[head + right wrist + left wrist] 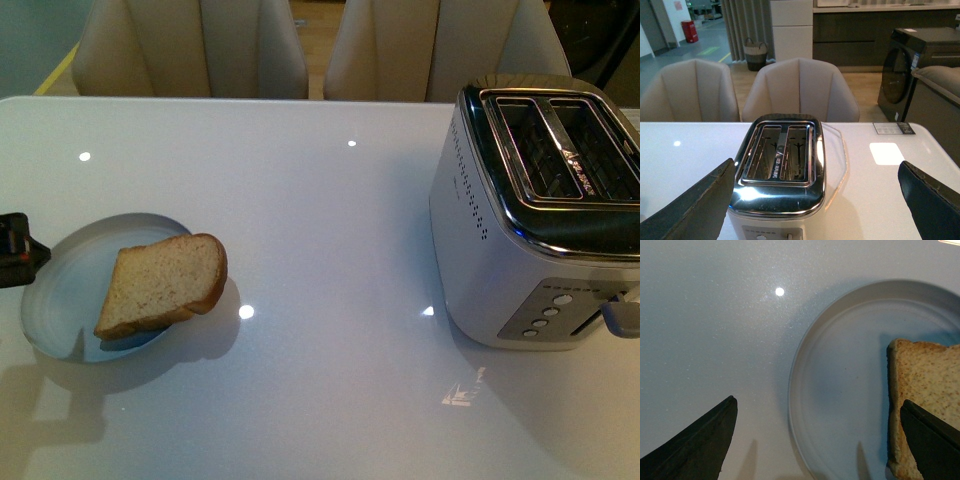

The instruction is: Left arm holds plate, right arm toasts bread

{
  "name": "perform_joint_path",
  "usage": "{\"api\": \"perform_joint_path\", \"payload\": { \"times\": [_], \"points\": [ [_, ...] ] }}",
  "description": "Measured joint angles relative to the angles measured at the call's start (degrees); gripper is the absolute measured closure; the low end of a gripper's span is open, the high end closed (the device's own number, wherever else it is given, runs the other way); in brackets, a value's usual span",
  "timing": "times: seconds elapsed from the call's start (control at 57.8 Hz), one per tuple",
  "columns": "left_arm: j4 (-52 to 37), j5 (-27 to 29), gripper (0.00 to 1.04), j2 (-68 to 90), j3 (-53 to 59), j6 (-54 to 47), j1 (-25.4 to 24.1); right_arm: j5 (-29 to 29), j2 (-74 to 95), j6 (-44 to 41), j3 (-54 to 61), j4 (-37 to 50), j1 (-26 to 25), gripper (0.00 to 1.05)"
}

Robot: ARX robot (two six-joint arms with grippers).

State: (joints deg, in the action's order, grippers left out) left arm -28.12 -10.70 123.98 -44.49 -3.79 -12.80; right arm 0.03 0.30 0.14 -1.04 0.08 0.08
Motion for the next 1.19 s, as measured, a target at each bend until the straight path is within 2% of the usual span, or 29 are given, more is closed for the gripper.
{"api": "perform_joint_path", "payload": {
  "times": [0.381,0.831,1.194],
  "points": [
    [0.8,4.6,0.07,11.0,-6.9,3.2,2.3,0.0,0.0,0.0,0.0,0.0,0.0,0.09],
    [3.2,5.6,0.09,14.3,-10.4,3.8,2.7,0.0,0.0,0.0,0.0,0.0,0.0,0.09],
    [6.1,4.5,0.63,14.5,-11.6,6.3,2.7,0.0,0.0,0.0,0.0,0.0,0.0,0.09]
  ]
}}
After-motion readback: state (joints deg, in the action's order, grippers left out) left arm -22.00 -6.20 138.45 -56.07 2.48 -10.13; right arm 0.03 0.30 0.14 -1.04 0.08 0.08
